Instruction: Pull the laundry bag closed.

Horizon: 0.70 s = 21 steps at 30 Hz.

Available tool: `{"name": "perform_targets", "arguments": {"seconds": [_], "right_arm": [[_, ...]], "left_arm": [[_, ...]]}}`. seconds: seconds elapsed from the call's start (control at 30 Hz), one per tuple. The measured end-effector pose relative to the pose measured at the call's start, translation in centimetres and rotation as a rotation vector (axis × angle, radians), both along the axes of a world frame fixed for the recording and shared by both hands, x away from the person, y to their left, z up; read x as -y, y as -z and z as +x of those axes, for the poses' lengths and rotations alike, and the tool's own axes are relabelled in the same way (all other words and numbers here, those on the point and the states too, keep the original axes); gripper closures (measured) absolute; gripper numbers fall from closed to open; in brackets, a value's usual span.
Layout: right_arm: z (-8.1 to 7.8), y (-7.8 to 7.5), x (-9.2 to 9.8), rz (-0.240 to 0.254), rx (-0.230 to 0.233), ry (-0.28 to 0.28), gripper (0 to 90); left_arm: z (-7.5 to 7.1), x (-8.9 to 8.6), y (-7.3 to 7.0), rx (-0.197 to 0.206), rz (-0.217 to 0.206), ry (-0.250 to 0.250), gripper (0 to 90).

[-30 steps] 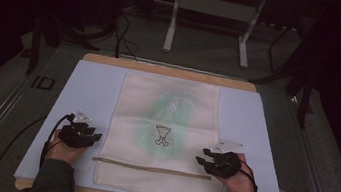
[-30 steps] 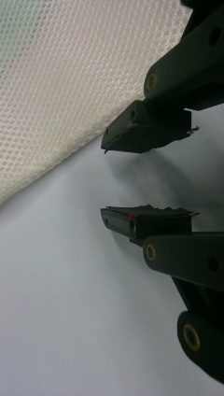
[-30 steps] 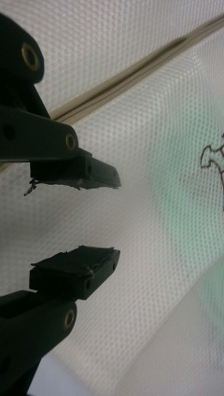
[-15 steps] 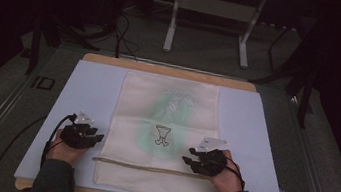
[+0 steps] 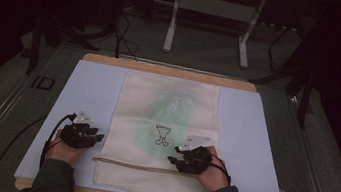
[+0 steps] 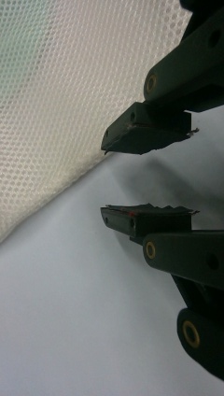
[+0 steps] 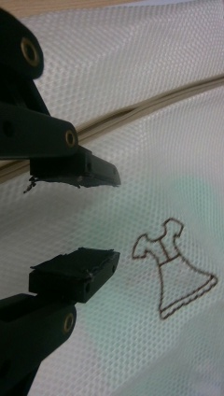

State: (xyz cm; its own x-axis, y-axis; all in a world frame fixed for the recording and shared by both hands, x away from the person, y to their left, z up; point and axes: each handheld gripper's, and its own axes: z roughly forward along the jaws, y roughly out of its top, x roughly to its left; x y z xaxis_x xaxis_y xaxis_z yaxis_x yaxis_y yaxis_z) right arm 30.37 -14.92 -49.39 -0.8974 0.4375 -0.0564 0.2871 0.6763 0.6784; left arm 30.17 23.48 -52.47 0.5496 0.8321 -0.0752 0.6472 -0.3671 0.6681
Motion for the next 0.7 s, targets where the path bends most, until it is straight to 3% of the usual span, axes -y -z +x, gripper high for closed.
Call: {"name": "perform_targets", "arguments": {"seconds": [0.7], "right_arm": [[-0.1,0.2,-5.7,-0.012,-0.006,-0.113,57.4]], "left_arm": [[-0.1,-0.2,-0.5,0.028,-0.019,0.029,60.6]]}}
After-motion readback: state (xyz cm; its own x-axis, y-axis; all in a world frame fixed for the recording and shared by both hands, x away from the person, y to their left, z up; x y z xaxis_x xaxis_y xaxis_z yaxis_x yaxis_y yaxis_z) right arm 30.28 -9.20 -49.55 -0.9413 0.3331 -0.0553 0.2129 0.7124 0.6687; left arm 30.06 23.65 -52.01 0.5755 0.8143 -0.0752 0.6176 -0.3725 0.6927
